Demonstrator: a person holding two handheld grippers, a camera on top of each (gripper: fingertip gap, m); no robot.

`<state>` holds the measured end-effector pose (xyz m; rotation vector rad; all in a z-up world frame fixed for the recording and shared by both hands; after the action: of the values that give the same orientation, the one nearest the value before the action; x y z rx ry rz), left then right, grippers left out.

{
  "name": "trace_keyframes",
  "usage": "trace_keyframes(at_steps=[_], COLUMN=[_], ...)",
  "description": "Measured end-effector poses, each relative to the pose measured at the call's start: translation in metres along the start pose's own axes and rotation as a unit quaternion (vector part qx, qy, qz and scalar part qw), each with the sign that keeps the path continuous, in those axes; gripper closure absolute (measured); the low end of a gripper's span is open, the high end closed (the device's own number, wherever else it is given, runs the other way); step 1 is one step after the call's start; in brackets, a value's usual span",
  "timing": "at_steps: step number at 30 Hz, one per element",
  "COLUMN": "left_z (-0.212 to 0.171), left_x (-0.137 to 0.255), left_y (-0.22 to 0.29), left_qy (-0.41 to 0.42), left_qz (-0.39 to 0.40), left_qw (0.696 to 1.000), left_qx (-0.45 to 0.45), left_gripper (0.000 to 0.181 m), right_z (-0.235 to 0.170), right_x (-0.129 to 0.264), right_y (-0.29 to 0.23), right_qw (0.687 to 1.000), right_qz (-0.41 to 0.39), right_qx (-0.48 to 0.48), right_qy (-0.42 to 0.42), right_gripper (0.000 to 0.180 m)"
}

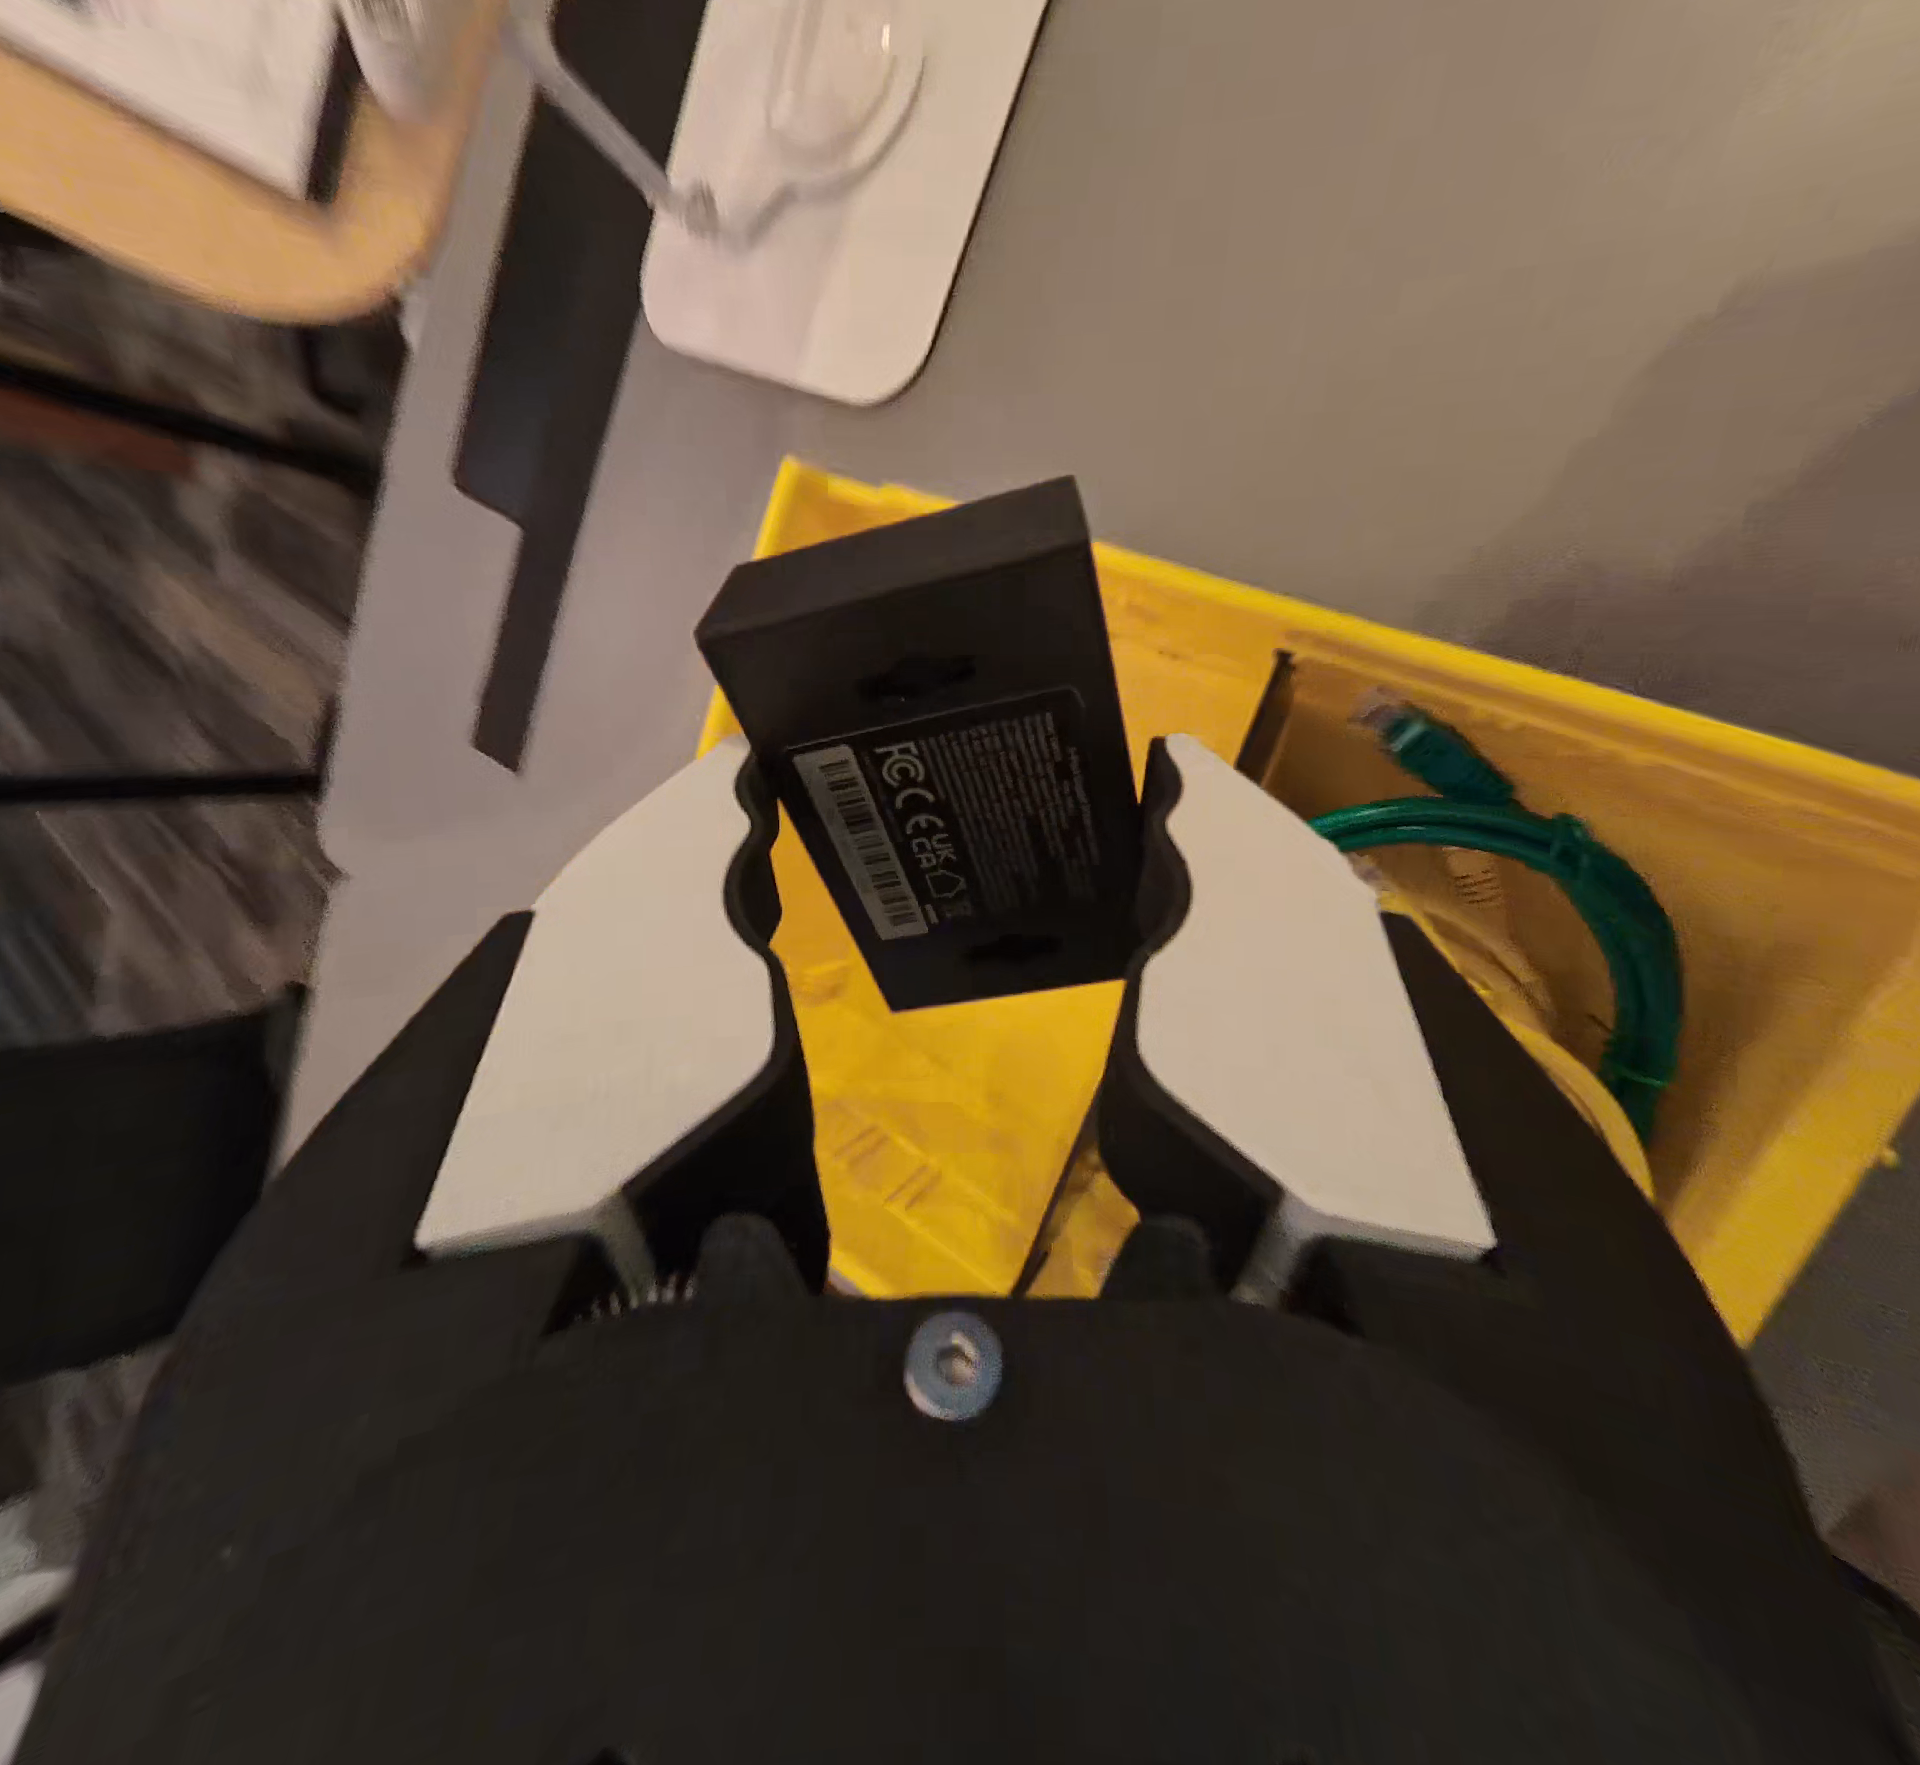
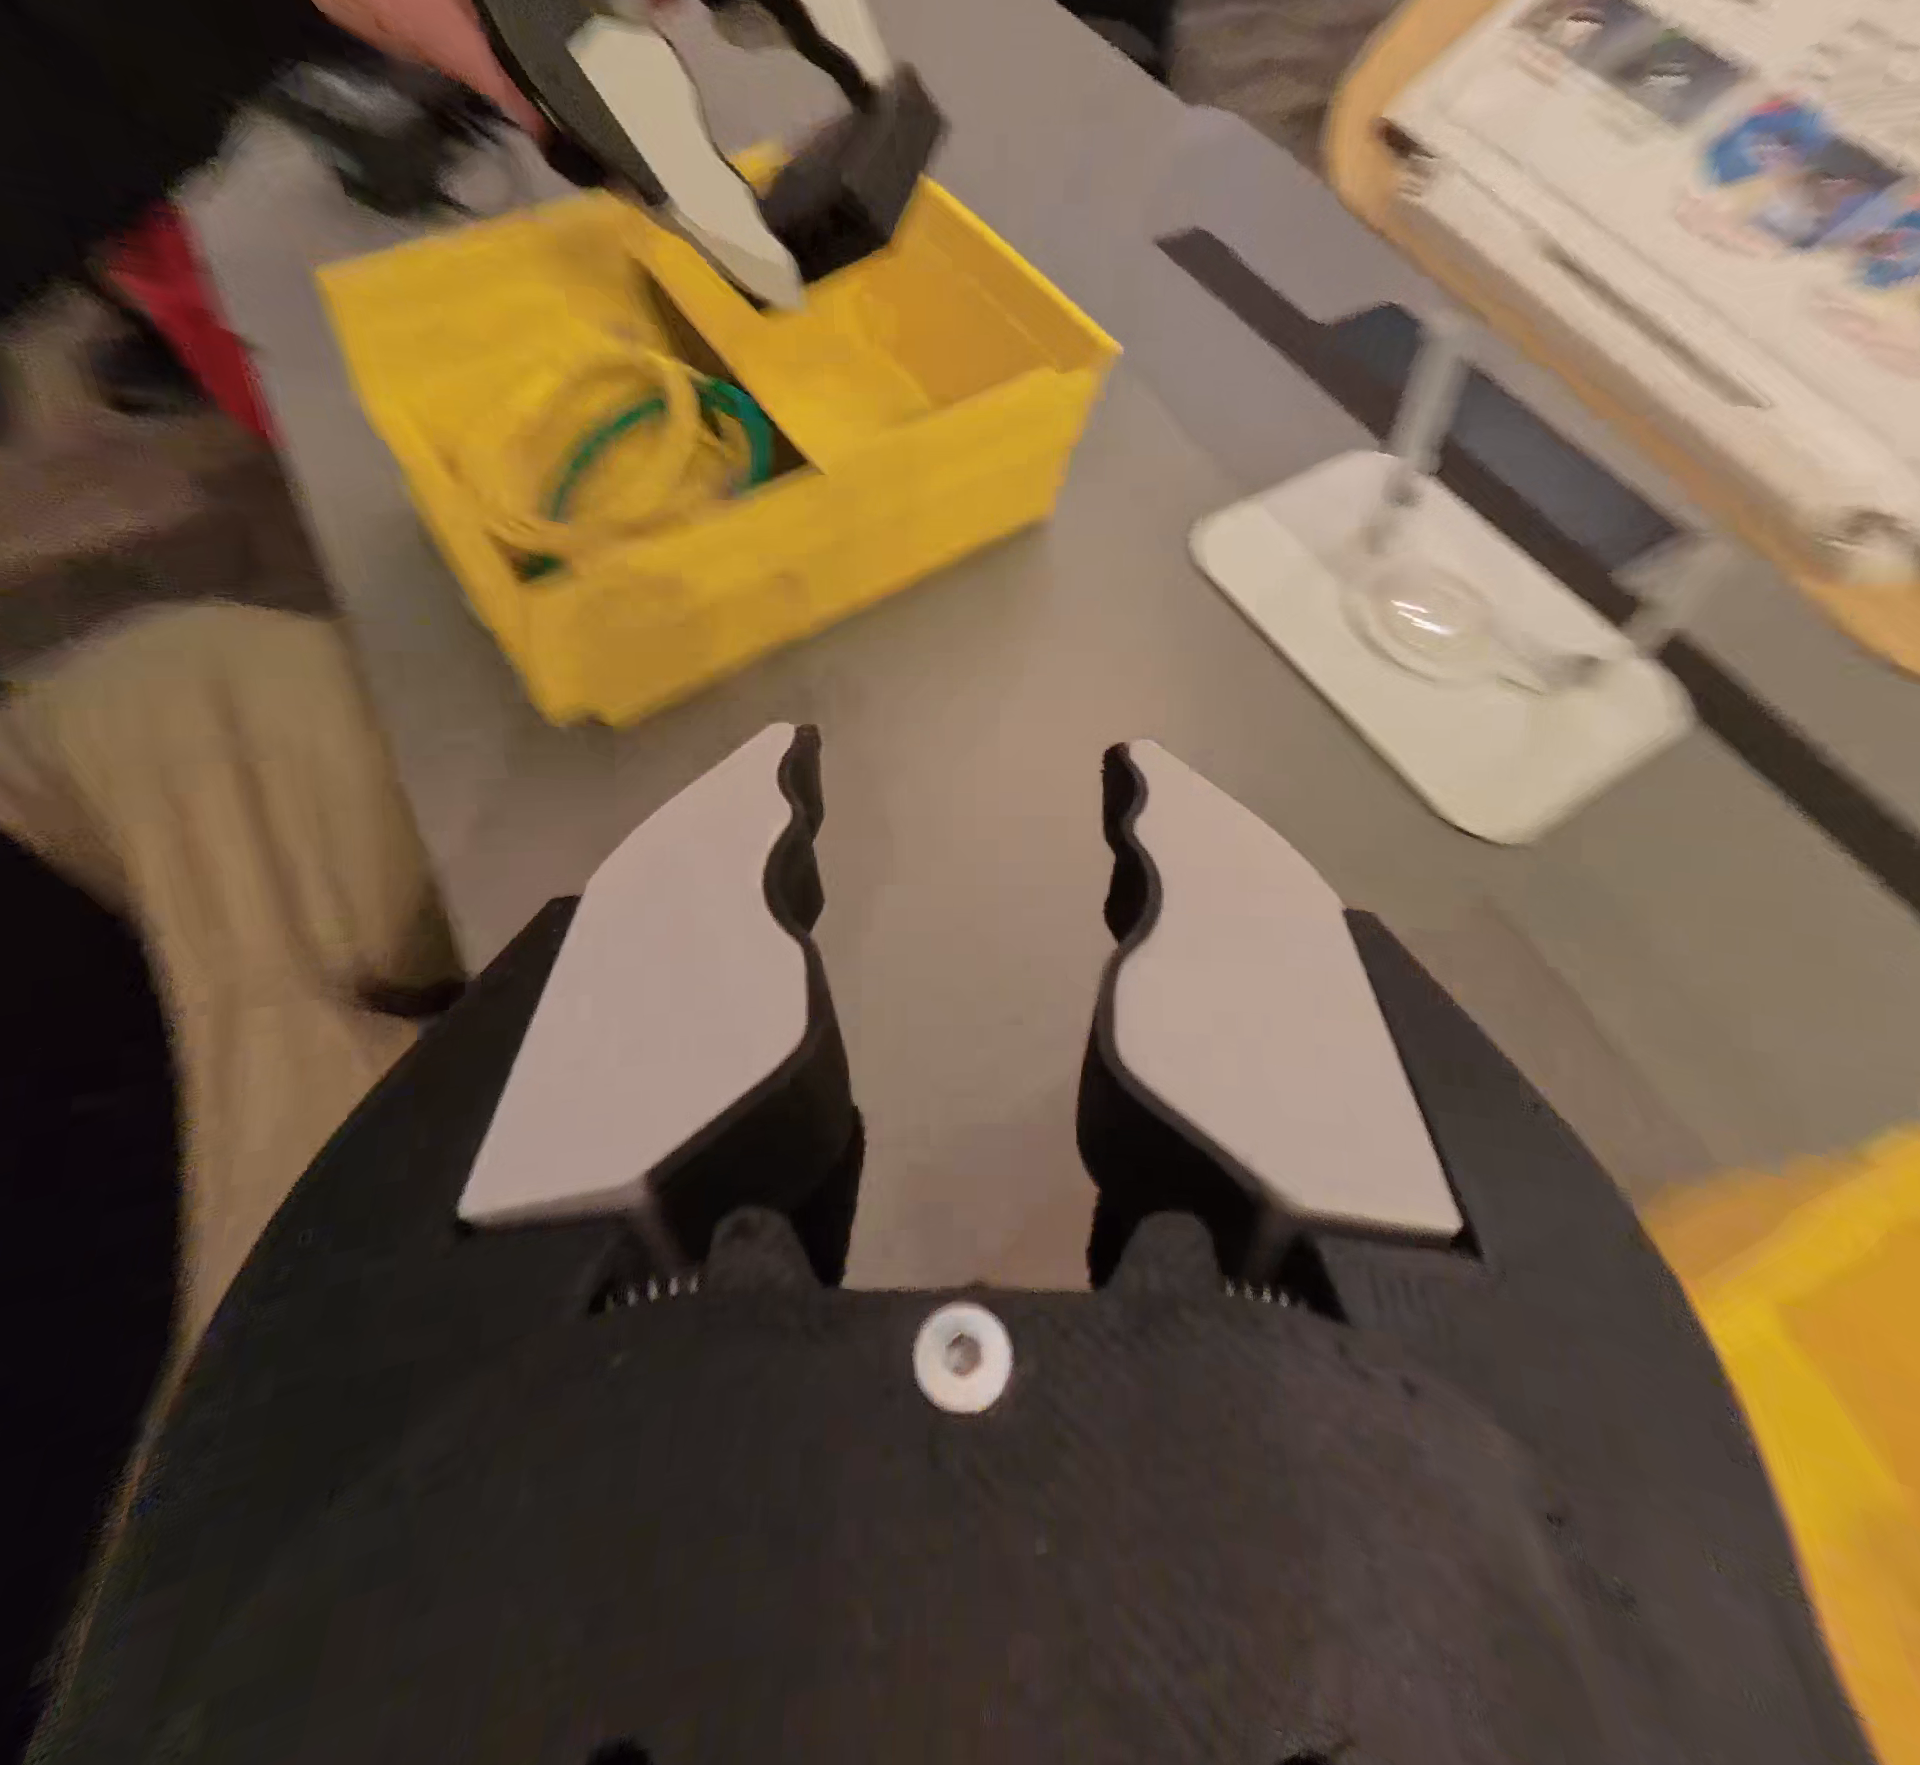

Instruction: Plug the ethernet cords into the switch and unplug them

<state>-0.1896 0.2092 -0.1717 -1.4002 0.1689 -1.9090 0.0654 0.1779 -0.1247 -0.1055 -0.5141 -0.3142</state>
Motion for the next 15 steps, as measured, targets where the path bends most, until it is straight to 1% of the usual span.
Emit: trace_keyframes(at_steps=[2,3,5,8,10,11,12,15], left_z=[0.022,0.034,0.054,0.080,0.091,0.094,0.095,0.099], left_x=[0.017,0.024,0.033,0.038,0.040,0.040,0.041,0.041], left_y=[0.016,0.026,0.046,0.075,0.088,0.093,0.094,0.094], left_qy=[0.010,0.016,0.019,0.035,0.041,0.040,0.033,0.034], left_qz=[0.024,0.034,0.044,0.050,0.063,0.070,0.079,0.089], left_qw=[0.995,0.991,0.984,0.971,0.959,0.954,0.949,0.948], left_qx=[-0.091,-0.126,-0.171,-0.233,-0.273,-0.290,-0.304,-0.303], left_gripper=[0.113,0.113,0.113,0.113,0.112,0.113,0.113,0.113], right_z=[0.020,0.028,0.038,0.043,0.037,0.034,0.031,0.030], right_x=[-0.023,-0.035,-0.058,-0.084,-0.095,-0.096,-0.096,-0.094], right_y=[-0.027,-0.037,-0.051,-0.071,-0.075,-0.080,-0.081,-0.079], right_qw=[0.996,0.993,0.988,0.974,0.968,0.963,0.961,0.955], right_qz=[0.081,0.104,0.139,0.200,0.218,0.239,0.245,0.260], right_qx=[-0.037,-0.046,-0.065,-0.108,-0.122,-0.125,-0.129,-0.144], right_qy=[0.019,0.021,0.015,0.004,-0.010,-0.013,-0.012,0.016], right_gripper=[0.123,0.121,0.117,0.118,0.126,0.140,0.145,0.148])
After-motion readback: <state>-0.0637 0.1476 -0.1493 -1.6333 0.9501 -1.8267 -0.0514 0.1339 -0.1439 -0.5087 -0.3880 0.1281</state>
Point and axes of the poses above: each gripper's, where its closed fingertips meet, x back along the fingers, z out of its top, y = z × x across the jaws, the point moved 1 cm from there along x, back along the fingers, and after that the axes turned 6 degrees about -x, right-handed, at the moved point
